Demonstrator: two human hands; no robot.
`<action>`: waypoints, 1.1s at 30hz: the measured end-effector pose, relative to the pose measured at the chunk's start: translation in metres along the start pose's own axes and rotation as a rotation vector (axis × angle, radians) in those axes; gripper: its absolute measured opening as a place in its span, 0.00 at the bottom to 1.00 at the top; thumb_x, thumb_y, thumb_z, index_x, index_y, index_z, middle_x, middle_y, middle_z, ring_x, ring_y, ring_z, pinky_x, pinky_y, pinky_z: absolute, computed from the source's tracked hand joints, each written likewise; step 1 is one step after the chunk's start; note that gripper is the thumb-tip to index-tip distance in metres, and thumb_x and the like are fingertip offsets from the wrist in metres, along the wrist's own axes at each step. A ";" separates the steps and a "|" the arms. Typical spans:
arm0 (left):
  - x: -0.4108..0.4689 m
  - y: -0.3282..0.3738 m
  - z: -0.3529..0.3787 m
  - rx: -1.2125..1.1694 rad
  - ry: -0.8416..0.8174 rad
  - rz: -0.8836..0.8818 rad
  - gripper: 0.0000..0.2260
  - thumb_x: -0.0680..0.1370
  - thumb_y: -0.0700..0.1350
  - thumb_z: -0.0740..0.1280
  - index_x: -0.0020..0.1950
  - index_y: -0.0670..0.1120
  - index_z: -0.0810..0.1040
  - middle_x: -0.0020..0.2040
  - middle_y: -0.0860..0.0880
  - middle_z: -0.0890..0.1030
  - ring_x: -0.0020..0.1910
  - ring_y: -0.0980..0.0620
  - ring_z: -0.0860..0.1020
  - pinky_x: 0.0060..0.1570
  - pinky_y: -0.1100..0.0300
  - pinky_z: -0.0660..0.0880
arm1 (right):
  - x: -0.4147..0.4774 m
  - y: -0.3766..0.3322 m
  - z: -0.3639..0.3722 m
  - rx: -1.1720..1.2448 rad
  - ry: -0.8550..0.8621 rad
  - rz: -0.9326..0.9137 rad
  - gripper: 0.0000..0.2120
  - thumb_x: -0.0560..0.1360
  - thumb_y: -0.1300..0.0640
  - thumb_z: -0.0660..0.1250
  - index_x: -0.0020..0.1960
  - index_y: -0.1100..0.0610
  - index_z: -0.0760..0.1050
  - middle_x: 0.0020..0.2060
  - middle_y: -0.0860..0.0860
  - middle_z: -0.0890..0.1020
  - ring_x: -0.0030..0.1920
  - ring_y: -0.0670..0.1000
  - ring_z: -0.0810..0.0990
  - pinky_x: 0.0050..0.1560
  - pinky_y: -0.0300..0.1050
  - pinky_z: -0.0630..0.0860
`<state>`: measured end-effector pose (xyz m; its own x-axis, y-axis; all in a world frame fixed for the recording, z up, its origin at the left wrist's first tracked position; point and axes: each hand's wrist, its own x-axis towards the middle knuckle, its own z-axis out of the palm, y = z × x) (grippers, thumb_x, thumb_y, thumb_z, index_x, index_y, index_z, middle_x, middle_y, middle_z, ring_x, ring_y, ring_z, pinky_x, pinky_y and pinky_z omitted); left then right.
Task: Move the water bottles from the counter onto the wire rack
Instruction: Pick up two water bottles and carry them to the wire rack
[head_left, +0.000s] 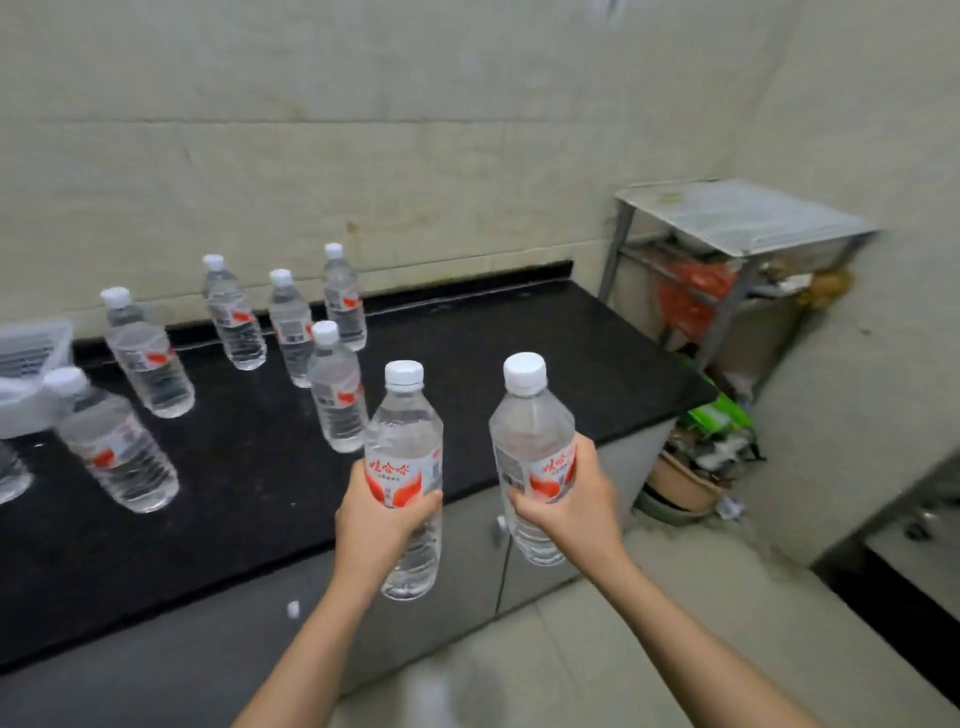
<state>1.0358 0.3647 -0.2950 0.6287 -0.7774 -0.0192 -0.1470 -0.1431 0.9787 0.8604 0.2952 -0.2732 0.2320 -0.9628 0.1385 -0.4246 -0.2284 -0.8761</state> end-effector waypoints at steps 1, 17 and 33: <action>-0.003 0.000 0.023 0.004 -0.047 -0.004 0.19 0.64 0.39 0.76 0.48 0.52 0.72 0.43 0.54 0.79 0.44 0.50 0.79 0.45 0.56 0.73 | 0.000 0.011 -0.016 -0.015 0.020 0.026 0.26 0.61 0.57 0.76 0.49 0.44 0.64 0.40 0.40 0.75 0.41 0.43 0.75 0.39 0.25 0.68; 0.042 0.039 0.319 0.052 -0.471 0.031 0.22 0.64 0.40 0.76 0.54 0.47 0.71 0.47 0.48 0.79 0.46 0.47 0.78 0.46 0.55 0.72 | 0.055 0.167 -0.213 -0.201 0.423 0.447 0.29 0.61 0.51 0.75 0.58 0.48 0.67 0.46 0.45 0.77 0.50 0.51 0.79 0.46 0.42 0.71; 0.121 0.126 0.583 -0.040 -0.670 0.066 0.30 0.53 0.54 0.72 0.53 0.50 0.72 0.48 0.47 0.81 0.48 0.46 0.80 0.53 0.49 0.76 | 0.197 0.247 -0.388 -0.201 0.779 0.526 0.27 0.60 0.55 0.77 0.51 0.46 0.65 0.43 0.46 0.78 0.48 0.54 0.80 0.47 0.45 0.73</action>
<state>0.6479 -0.1042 -0.2927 0.0082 -0.9976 -0.0688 -0.1322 -0.0693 0.9888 0.4619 -0.0069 -0.2826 -0.6470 -0.7581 0.0821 -0.4674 0.3092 -0.8282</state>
